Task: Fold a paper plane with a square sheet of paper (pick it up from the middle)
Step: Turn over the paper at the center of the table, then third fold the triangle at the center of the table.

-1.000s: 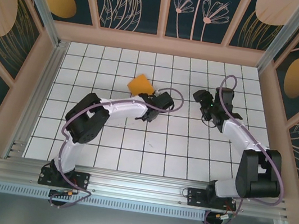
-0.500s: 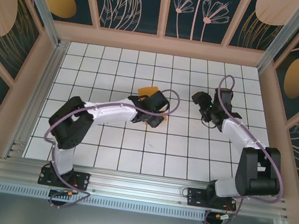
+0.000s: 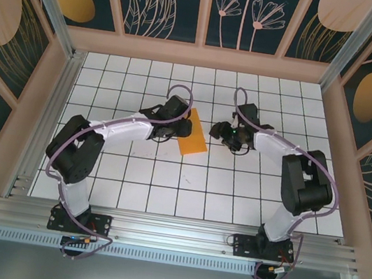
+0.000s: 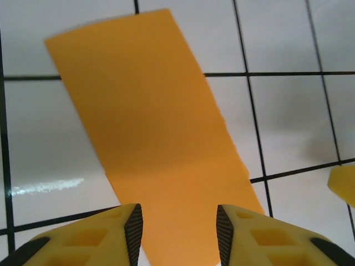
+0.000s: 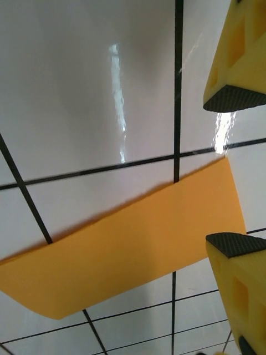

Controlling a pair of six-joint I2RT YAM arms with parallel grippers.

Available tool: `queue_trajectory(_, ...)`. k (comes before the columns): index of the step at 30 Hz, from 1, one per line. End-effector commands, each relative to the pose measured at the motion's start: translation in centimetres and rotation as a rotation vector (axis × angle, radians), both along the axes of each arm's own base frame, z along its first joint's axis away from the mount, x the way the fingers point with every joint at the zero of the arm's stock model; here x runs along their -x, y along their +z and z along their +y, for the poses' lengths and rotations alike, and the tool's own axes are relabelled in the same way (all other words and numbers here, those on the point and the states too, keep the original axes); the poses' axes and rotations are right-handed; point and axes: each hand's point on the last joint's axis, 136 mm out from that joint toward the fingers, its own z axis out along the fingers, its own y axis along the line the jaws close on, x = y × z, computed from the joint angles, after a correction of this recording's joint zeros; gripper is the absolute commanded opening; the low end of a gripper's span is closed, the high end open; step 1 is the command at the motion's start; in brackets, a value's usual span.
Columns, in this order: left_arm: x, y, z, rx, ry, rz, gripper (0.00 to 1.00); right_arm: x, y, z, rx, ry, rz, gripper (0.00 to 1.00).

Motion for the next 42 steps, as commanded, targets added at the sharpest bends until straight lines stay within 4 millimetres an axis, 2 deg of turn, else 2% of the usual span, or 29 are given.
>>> queue_trajectory(1,-1.6,-0.1,0.4,0.076,0.110,0.015,0.41,-0.3,-0.8,2.2,0.028,0.118,0.008,0.60)
queue_trajectory(4,-2.0,-0.4,1.1,0.094,0.143,0.032,0.44,-0.7,-1.7,3.5,0.046,0.153,0.025,0.59)
queue_trajectory(8,-1.8,-0.8,2.2,0.103,0.181,0.044,0.47,0.0,-2.7,4.4,0.098,0.178,0.058,0.59)
queue_trajectory(14,-1.9,-1.1,3.8,0.127,0.231,0.055,0.49,2.4,-4.5,4.2,0.213,0.177,0.131,0.57)
queue_trajectory(15,-1.9,-1.1,3.9,0.129,0.236,0.055,0.50,3.3,-4.6,5.0,0.225,0.197,0.137,0.56)
queue_trajectory(19,-1.7,-1.1,4.1,0.138,0.236,0.060,0.51,5.4,-4.4,7.2,0.195,0.243,0.162,0.55)
queue_trajectory(21,-1.5,-1.2,4.2,0.140,0.232,0.066,0.51,6.2,-3.5,9.0,0.108,0.281,0.156,0.55)
queue_trajectory(23,-1.1,-1.4,4.3,0.141,0.222,0.074,0.51,6.2,-2.5,9.9,0.045,0.276,0.142,0.55)
queue_trajectory(25,-0.6,-1.4,4.1,0.152,0.205,0.080,0.47,5.2,-1.3,9.8,0.014,0.237,0.097,0.55)
queue_trajectory(30,0.3,-1.4,2.8,0.200,0.116,0.105,0.37,3.3,0.4,7.7,-0.047,0.131,0.040,0.56)
queue_trajectory(32,0.3,-1.7,2.4,0.204,0.093,0.117,0.33,3.0,0.4,7.0,-0.054,0.105,0.041,0.57)
queue_trajectory(37,0.4,-3.6,2.2,0.168,0.089,0.171,0.29,3.7,0.3,7.2,-0.099,0.107,0.049,0.62)
queue_trajectory(38,0.4,-4.1,2.2,0.157,0.093,0.183,0.28,3.1,0.2,6.3,-0.102,0.076,0.050,0.64)
queue_trajectory(42,0.5,-5.8,2.6,0.122,0.114,0.225,0.25,2.9,-0.2,5.8,-0.119,0.049,0.060,0.65)
